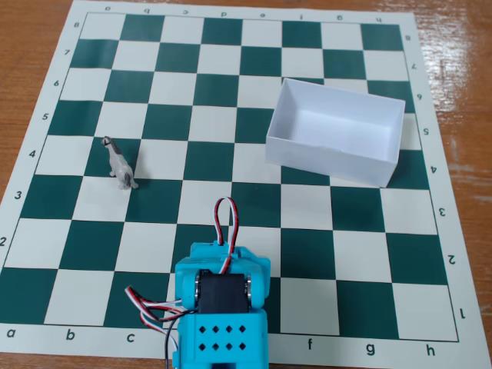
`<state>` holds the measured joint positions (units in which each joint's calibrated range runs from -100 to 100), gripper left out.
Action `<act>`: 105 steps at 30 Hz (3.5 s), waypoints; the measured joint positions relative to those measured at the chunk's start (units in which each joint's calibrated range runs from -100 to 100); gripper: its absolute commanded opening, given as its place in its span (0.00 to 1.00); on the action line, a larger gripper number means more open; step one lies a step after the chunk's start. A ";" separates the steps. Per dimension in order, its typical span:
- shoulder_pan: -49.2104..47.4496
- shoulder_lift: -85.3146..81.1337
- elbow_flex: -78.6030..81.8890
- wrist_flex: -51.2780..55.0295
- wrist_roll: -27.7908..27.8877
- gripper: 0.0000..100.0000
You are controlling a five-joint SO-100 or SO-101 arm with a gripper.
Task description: Grab the toy horse and put it in the box.
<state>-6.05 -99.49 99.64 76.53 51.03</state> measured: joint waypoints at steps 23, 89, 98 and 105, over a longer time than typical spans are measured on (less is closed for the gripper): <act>-3.73 0.00 0.00 -0.09 0.16 0.26; -17.70 90.64 -22.21 -99.56 4.94 0.33; -18.15 99.57 -29.01 -102.98 4.89 0.33; -18.15 103.49 -32.37 -103.42 4.89 0.32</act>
<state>-24.20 4.00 67.27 -26.88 55.92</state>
